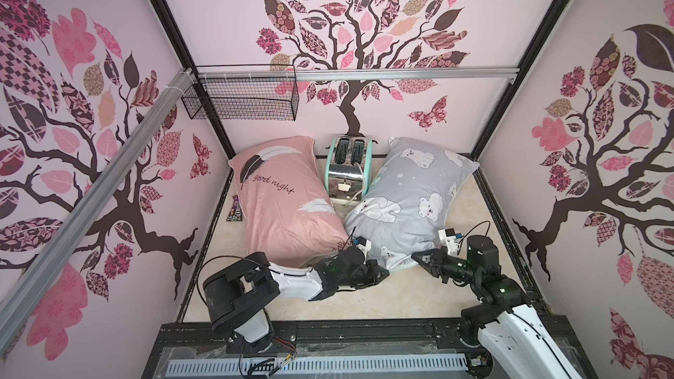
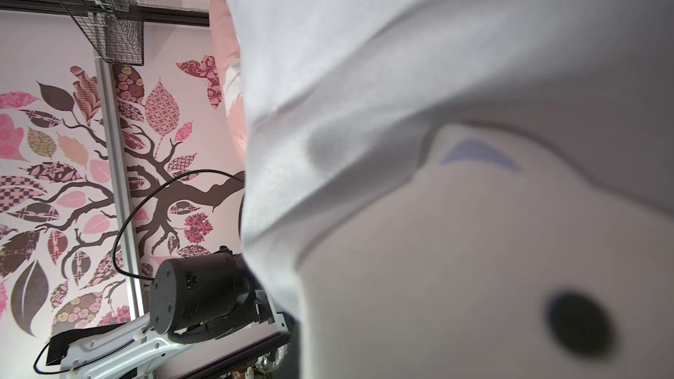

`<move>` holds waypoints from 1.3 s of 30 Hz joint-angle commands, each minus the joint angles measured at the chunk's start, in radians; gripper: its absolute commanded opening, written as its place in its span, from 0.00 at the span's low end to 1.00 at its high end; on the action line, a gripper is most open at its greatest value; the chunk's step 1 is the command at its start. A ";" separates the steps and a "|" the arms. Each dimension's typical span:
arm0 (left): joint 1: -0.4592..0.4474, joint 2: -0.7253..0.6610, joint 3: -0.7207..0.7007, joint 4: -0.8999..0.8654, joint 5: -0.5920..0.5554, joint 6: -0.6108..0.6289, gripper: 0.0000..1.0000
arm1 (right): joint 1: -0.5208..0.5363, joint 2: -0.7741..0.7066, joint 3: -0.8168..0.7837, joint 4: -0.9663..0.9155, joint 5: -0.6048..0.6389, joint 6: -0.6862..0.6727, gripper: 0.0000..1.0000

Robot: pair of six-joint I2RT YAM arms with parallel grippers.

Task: Zip up pillowcases
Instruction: Zip the zipper on the pillowcase, then place the pillowcase at the center of the board.

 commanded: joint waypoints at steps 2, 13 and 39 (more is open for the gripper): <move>0.032 -0.060 -0.053 -0.154 -0.039 0.058 0.00 | -0.074 0.015 0.120 -0.047 0.014 -0.119 0.00; 0.142 -0.200 -0.126 -0.447 -0.110 0.195 0.00 | -0.126 0.140 0.403 -0.218 0.199 -0.308 0.00; 0.226 -0.537 0.138 -1.208 -0.450 0.484 0.42 | -0.128 0.249 0.687 -0.434 0.653 -0.642 1.00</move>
